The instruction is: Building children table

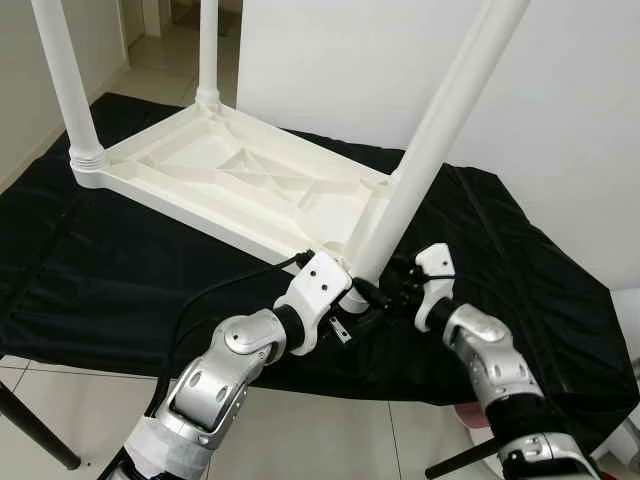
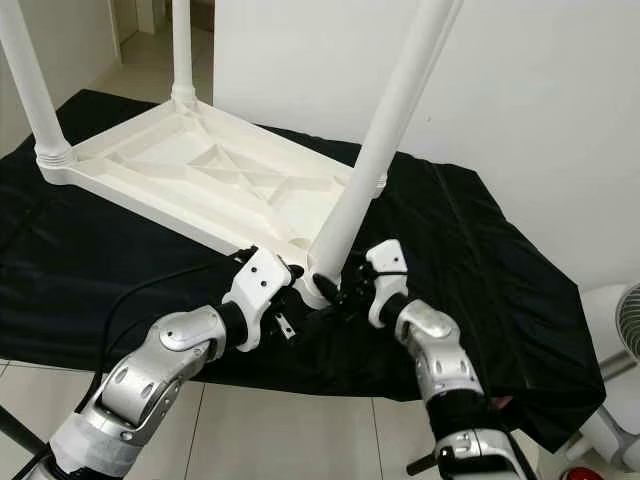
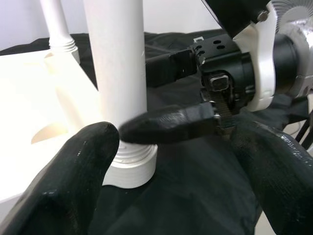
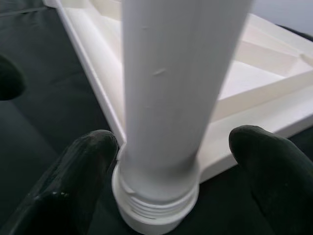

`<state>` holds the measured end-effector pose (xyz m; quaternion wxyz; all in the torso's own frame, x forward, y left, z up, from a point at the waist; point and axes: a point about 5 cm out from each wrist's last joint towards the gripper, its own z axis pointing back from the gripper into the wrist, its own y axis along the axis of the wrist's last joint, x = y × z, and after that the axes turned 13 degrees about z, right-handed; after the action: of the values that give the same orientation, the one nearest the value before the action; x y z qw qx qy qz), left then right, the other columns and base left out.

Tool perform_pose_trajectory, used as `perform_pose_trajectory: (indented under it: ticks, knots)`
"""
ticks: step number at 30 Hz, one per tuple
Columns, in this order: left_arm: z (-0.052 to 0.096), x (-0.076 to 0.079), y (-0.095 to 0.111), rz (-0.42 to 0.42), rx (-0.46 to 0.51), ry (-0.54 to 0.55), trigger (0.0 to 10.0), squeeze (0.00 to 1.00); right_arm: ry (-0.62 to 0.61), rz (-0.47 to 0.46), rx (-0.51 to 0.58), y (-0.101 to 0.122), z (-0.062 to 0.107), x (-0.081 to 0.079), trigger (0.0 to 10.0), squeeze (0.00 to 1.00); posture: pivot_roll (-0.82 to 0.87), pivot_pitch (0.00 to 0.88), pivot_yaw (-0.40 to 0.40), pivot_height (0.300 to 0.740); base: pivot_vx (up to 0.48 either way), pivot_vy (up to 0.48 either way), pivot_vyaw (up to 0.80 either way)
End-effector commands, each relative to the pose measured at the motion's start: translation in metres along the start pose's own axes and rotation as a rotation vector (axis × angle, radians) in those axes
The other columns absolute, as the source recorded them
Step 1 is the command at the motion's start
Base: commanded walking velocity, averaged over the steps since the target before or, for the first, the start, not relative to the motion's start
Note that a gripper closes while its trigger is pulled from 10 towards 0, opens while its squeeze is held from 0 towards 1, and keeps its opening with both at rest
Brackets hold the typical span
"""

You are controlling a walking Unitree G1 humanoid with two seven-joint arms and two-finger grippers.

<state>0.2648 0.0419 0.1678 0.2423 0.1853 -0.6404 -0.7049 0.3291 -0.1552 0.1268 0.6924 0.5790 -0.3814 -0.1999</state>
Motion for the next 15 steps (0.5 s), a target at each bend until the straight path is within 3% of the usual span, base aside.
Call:
perform_pose_trajectory:
  ticks: [1,8,15]
  knots:
    - [0.000,0.003,0.000,-0.009,-0.012,-0.021,10.0,0.00,0.028,0.000,-0.021,-0.005,0.002,0.007,10.0,0.00,0.06,0.000,-0.175,0.740,0.000,0.000,0.00]
    - [0.000,0.003,0.000,-0.011,-0.019,-0.026,10.0,0.00,0.091,-0.009,-0.031,-0.004,-0.013,0.010,10.0,0.00,0.07,0.000,-0.170,0.740,0.000,0.000,0.00]
    - [0.000,0.002,0.001,-0.014,-0.021,-0.026,10.0,0.00,0.129,0.005,-0.028,-0.004,-0.033,0.000,10.0,0.00,0.07,0.000,-0.166,0.740,0.000,0.000,0.00]
